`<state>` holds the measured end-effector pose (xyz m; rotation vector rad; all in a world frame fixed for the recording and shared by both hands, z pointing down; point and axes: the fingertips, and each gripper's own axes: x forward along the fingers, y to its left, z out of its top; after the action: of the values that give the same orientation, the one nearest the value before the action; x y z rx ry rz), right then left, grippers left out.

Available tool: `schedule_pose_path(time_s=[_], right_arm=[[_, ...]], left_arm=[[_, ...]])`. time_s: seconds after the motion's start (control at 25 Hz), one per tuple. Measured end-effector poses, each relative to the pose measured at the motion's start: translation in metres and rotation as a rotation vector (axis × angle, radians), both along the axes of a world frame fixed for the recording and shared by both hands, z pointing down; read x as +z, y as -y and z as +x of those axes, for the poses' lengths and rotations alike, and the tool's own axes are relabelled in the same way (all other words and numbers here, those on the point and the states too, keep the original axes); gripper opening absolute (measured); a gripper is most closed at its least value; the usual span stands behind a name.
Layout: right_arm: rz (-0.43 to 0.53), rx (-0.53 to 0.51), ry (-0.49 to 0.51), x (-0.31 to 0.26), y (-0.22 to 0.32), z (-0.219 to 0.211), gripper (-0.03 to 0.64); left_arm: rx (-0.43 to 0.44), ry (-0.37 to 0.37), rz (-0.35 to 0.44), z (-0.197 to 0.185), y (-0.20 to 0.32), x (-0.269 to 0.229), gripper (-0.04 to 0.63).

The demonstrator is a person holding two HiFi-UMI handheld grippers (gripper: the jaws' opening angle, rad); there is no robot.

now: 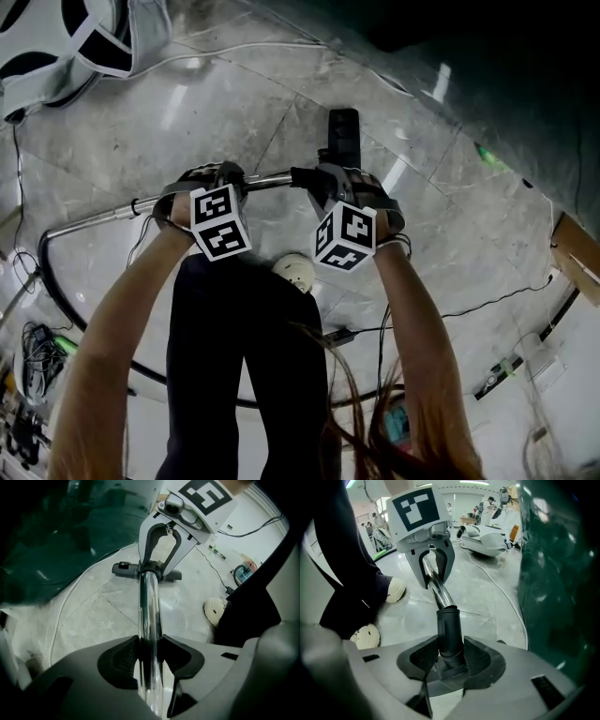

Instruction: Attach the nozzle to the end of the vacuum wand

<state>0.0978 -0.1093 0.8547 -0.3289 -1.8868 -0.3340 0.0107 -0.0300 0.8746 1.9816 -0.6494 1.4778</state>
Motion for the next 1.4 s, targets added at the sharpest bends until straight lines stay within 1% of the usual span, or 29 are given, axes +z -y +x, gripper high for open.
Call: schedule_pose_path(time_s=[0.12,0.2,0.32,0.44,0.6,0.8,0.88,0.92,1.0,1.04,1.12,1.16,1.28,1.4], right_arm=[[0.041,-0.101,-0.01,0.0,-0.006,0.003,0.17],[0.043,-0.133,-0.019,-0.001,-0.01,0.007,0.169],[0.052,-0.192,-0.032,0.0,-0.014,0.012,0.166],[0.093,-0.269,-0.052,0.005,-0.019,0.016,0.163],[0.135,-0.297,-0.075,0.012,-0.02,0.016,0.161],[0.123,-0.28,-0.065,0.018,-0.025,0.016,0.158],[0.124,-0.299,-0.046,0.018,-0.025,0.016,0.158],[0.12,-0.317,-0.033,0.018,-0.025,0.016,0.158],[0.109,-0.37,-0.01,0.017,-0.024,0.015,0.158],[0.11,-0.405,-0.004,0.016,-0.024,0.014,0.158],[0.11,-0.46,-0.005,0.015,-0.025,0.011,0.158],[0.105,-0.462,-0.008,0.014,-0.026,0.009,0.156],[0.097,-0.41,-0.002,0.01,-0.028,0.002,0.155],[0.092,-0.367,0.006,0.005,-0.033,-0.002,0.153]], left_arm=[[0.016,0.004,-0.001,0.005,-0.004,0.0,0.156],[0.035,0.015,-0.012,0.01,-0.008,0.0,0.156],[0.075,0.05,-0.051,0.015,-0.014,0.003,0.156],[0.113,0.071,-0.1,0.02,-0.021,0.012,0.156],[0.115,0.07,-0.125,0.022,-0.023,0.024,0.156],[0.126,0.081,-0.148,0.019,-0.025,0.034,0.156],[0.139,0.061,-0.14,0.02,-0.025,0.036,0.156],[0.145,0.038,-0.127,0.021,-0.025,0.034,0.158],[0.154,-0.014,-0.101,0.023,-0.025,0.03,0.158],[0.163,-0.028,-0.096,0.024,-0.025,0.029,0.158],[0.181,-0.031,-0.094,0.024,-0.027,0.028,0.161],[0.174,-0.026,-0.094,0.023,-0.027,0.027,0.163],[0.111,-0.017,-0.101,0.018,-0.028,0.024,0.16],[0.092,-0.017,-0.112,0.015,-0.03,0.021,0.156]])
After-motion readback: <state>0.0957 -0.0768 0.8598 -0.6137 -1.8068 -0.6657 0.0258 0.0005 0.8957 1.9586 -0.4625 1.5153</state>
